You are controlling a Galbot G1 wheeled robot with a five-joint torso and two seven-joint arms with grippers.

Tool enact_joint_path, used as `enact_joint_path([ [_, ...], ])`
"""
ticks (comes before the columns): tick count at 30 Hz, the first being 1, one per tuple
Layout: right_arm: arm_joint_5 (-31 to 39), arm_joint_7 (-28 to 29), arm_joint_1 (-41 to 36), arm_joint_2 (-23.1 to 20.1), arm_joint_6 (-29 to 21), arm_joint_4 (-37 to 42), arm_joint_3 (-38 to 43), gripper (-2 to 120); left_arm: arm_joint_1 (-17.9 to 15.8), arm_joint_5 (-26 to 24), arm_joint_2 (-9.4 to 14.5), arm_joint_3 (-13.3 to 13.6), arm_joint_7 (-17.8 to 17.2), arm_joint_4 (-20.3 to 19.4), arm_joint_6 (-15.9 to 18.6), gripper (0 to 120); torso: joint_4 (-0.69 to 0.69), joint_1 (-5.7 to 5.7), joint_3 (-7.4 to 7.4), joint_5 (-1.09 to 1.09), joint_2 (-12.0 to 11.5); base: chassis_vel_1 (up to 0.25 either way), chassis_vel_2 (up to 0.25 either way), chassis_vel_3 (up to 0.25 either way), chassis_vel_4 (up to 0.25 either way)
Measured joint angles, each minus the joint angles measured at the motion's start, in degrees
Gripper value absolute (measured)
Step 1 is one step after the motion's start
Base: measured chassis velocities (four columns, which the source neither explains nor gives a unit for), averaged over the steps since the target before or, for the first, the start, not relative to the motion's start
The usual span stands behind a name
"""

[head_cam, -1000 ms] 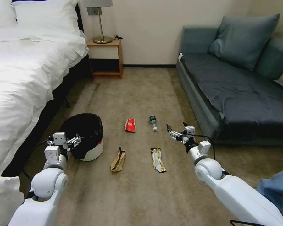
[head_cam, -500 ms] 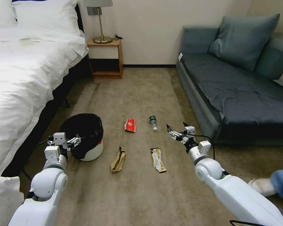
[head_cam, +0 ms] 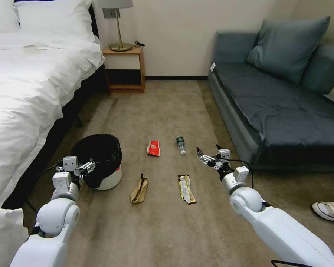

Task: Pick up the trash bin, then pick up the garbage on the floor and place it into the trash bin.

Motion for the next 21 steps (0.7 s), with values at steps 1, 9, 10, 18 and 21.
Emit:
enact_joint_path([
  [1, 0.0, 0.0, 0.0, 0.0, 0.0, 0.0, 0.0, 100, 0.0, 0.0, 0.0, 0.0, 0.0, 0.0, 0.0, 100, 0.00, 0.00, 0.00, 0.00, 0.0, 0.000, 0.000, 0.000, 0.000],
  [9, 0.0, 0.0, 0.0, 0.0, 0.0, 0.0, 0.0, 100, 0.0, 0.0, 0.0, 0.0, 0.0, 0.0, 0.0, 100, 0.00, 0.00, 0.00, 0.00, 0.0, 0.000, 0.000, 0.000, 0.000],
  [10, 0.0, 0.0, 0.0, 0.0, 0.0, 0.0, 0.0, 100, 0.0, 0.0, 0.0, 0.0, 0.0, 0.0, 0.0, 100, 0.00, 0.00, 0.00, 0.00, 0.0, 0.000, 0.000, 0.000, 0.000],
  [18, -0.1, 0.1, -0.3, 0.1, -0.1, 0.3, 0.3, 100, 0.7, -0.3, -0.3, -1.0, 0.2, -0.8, -0.3, 100, -0.02, 0.00, 0.00, -0.01, 0.0, 0.000, 0.000, 0.000, 0.000],
  [21, -0.7, 1.2, -2.7, 0.7, -1.5, 3.0, 2.7, 100, 2.7, -1.3, -1.2, -4.5, 0.6, -3.8, -2.1, 100, 0.00, 0.00, 0.00, 0.00, 0.0, 0.000, 0.000, 0.000, 0.000],
])
